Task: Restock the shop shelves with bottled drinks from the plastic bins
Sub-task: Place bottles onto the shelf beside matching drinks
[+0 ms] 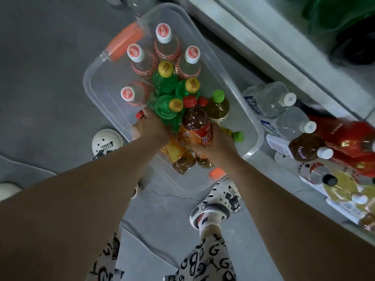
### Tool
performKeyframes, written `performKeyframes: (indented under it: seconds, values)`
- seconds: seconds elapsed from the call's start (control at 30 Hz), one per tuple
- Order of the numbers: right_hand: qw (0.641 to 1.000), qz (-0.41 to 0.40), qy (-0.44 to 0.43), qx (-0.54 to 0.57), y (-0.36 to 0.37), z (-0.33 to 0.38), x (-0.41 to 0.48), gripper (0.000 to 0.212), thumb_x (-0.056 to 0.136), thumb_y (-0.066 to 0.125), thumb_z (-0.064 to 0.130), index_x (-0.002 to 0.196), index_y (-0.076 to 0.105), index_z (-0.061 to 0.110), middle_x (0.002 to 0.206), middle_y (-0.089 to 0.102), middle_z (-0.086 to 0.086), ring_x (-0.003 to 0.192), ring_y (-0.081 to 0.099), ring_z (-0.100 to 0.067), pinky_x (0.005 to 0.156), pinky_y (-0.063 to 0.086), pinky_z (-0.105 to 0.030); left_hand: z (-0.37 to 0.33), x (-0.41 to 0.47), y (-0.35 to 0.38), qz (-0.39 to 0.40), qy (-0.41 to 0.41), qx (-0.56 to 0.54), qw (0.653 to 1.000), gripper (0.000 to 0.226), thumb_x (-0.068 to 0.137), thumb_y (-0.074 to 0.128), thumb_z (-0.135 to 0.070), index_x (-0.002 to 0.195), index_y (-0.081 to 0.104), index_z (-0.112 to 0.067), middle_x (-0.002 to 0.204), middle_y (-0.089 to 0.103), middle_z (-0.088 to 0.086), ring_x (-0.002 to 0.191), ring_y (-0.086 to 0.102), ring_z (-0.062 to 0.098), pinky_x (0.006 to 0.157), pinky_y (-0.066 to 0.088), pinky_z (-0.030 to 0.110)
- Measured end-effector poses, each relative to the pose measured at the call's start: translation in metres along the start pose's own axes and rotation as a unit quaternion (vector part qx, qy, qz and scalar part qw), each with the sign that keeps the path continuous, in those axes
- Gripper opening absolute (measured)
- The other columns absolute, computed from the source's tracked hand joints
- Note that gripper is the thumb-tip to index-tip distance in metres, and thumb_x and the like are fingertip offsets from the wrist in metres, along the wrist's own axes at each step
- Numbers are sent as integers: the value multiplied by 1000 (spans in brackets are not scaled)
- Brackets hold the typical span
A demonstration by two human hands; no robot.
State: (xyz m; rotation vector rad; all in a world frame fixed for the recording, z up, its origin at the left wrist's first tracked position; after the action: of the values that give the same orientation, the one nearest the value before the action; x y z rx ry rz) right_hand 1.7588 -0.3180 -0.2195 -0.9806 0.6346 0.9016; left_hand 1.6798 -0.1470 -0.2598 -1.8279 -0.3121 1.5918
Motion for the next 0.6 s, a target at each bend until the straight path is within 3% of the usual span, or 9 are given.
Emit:
performKeyframes:
  seconds: [0.1, 0.23, 0.43, 0.53, 0.6]
  values:
    - [1000, -2, 1, 25, -9, 0, -6, 78, 74, 87, 37, 138, 47, 17, 117, 61, 3, 105, 57, -14, 87, 42, -27, -2, -6, -8, -29, 2, -23, 999, 54, 90, 64, -30, 131, 36, -9, 118, 57, 18, 111, 52, 40, 93, 47, 50]
    - [999, -9, -4, 37, -18, 1, -9, 69, 73, 88, 31, 130, 51, 19, 112, 65, 3, 107, 62, -20, 93, 48, -33, 1, -28, -11, -66, 14, -78, 995, 79, 73, 83, -38, 129, 33, -13, 118, 55, 14, 112, 48, 36, 94, 41, 45]
    - [998, -13, 6, 54, -30, -4, -5, 66, 73, 88, 31, 128, 53, 22, 111, 66, 4, 103, 62, -16, 92, 48, -28, -8, -64, -6, -134, 25, -256, 957, 73, 74, 81, -26, 131, 35, -20, 125, 49, 5, 109, 51, 27, 83, 39, 38]
    - [998, -22, 16, 63, -30, -10, -2, 64, 74, 87, 35, 128, 55, 23, 108, 67, 8, 103, 61, -15, 95, 47, -31, -9, -75, 4, -131, 5, -316, 940, 92, 75, 81, -25, 148, 25, -24, 139, 44, 4, 116, 50, 21, 93, 43, 39]
    - [997, -23, 18, 70, -30, -14, -1, 60, 75, 86, 36, 126, 55, 25, 98, 65, 16, 97, 60, -10, 90, 44, -27, 1, -69, 22, -78, -52, -337, 937, 86, 73, 84, -33, 143, 35, -18, 135, 50, 7, 119, 51, 26, 101, 44, 40]
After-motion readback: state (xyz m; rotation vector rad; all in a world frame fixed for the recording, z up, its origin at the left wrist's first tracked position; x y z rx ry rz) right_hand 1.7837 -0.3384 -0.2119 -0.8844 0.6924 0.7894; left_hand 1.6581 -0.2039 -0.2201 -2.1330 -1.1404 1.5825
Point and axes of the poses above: each hand's wrist, its own x-axis towards the middle knuckle, its own y-axis out of the palm, z = x × y, the point moved 3 cm from there along x, towards the middle knuckle
